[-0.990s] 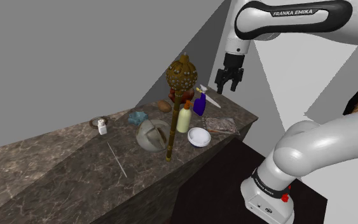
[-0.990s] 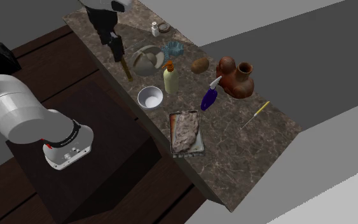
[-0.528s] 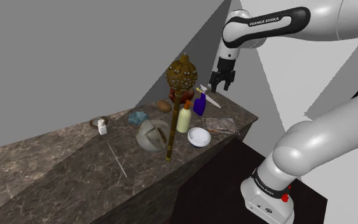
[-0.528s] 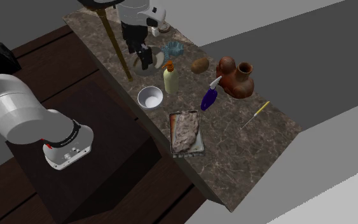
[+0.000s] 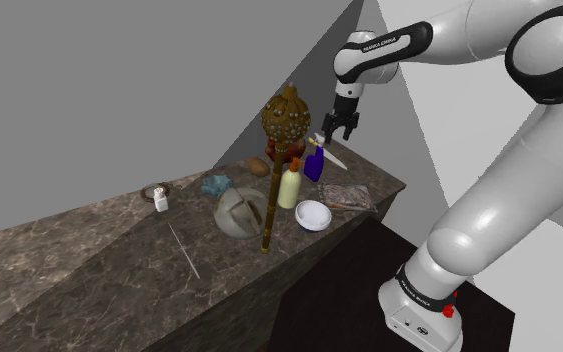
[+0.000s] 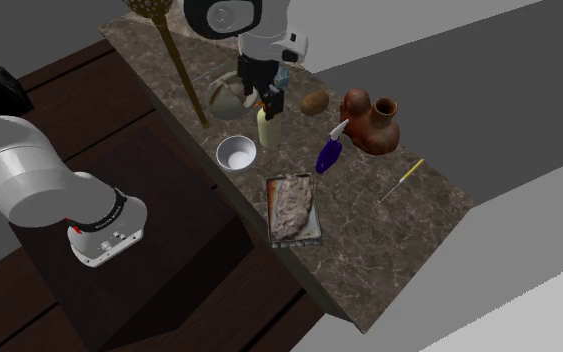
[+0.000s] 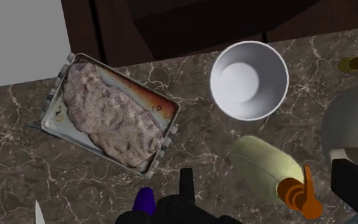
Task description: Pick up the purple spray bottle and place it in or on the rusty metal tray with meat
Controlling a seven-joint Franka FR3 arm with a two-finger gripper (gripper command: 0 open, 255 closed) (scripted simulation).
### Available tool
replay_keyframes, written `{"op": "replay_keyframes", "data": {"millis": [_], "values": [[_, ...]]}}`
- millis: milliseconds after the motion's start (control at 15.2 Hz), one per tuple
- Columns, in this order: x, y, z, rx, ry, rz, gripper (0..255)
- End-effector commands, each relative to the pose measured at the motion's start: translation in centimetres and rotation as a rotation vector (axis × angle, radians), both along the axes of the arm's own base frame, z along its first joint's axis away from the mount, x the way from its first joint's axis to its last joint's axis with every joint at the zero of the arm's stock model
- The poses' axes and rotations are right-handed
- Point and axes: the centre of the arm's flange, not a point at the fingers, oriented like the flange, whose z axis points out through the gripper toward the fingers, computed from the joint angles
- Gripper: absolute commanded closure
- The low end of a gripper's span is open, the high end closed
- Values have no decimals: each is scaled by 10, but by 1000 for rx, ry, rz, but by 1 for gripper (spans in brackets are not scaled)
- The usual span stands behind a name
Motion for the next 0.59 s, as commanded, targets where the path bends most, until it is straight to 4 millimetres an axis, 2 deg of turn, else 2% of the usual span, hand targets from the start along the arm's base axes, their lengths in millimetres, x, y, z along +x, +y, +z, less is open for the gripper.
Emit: {"op": "replay_keyframes", "data": {"millis": [0,528], "values": [[14,-18,-14,-6,-9,-3,0],[75,-86,-55,-23,-44,-18,0]]}}
